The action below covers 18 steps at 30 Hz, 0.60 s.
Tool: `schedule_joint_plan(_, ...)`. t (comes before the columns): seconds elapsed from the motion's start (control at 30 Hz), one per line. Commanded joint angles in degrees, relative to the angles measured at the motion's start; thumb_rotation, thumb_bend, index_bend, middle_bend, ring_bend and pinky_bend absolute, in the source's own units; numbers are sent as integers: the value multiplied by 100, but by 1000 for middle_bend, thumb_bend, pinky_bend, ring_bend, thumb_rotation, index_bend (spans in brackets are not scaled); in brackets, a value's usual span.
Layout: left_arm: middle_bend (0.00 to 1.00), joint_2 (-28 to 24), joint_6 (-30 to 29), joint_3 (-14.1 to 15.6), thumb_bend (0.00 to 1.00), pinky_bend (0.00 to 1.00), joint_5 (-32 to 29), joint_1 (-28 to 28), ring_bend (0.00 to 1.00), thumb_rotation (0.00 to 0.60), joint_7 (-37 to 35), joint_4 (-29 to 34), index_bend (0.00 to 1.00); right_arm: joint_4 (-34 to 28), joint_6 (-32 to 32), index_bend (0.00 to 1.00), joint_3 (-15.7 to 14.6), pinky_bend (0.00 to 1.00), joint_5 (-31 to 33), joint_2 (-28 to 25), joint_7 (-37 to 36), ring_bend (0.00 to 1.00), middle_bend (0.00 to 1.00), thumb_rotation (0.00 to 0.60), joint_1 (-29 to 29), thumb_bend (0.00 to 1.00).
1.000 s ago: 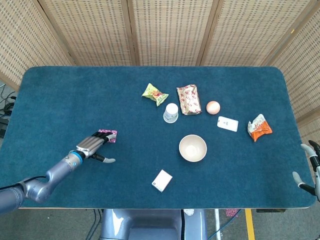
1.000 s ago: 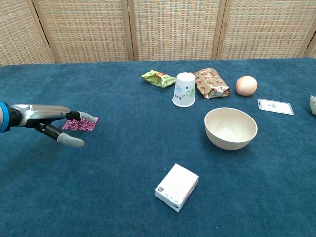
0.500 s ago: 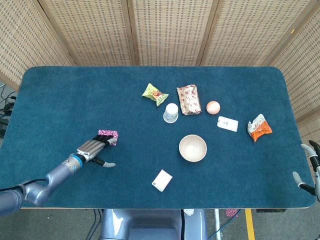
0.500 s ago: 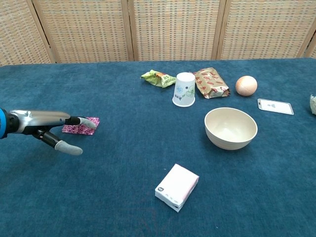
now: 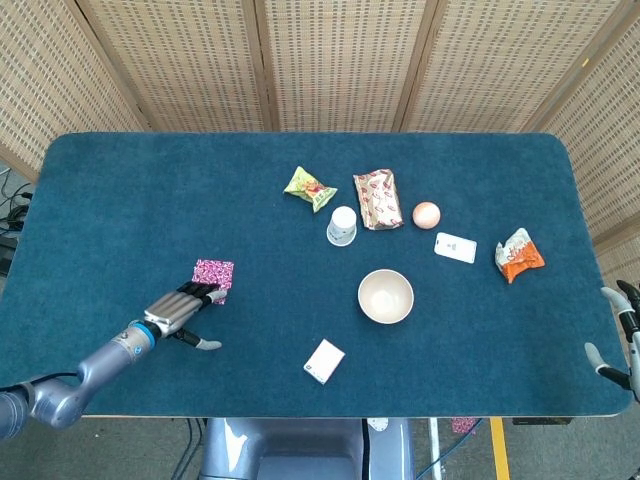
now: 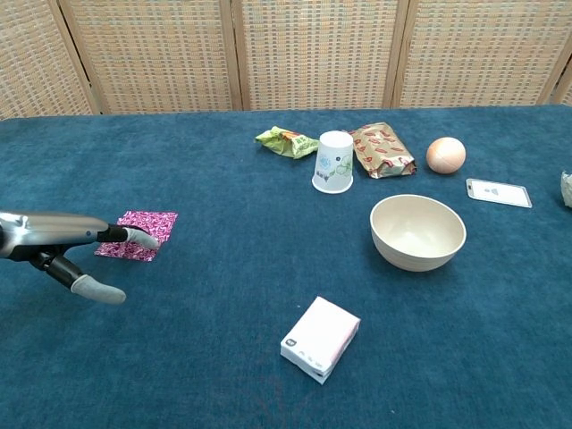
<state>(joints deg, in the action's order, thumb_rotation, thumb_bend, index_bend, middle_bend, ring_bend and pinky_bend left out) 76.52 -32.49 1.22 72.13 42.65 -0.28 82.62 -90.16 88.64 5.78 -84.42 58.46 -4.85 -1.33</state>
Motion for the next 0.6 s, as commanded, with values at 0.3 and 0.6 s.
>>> schedule_joint_plan(0.3,0,-349,-182,200,8,0,10,-74,0,210,370,562,51,40,11,158,-5,0,-32,3,-64,0,118,600,2,337)
schedule_joint_plan(0.6,0,-518,-189,287,8,0,-39,-46,0,210,597,878,52,40,46,157,-7,0,-40,-13,-90,0,118,600,26,337)
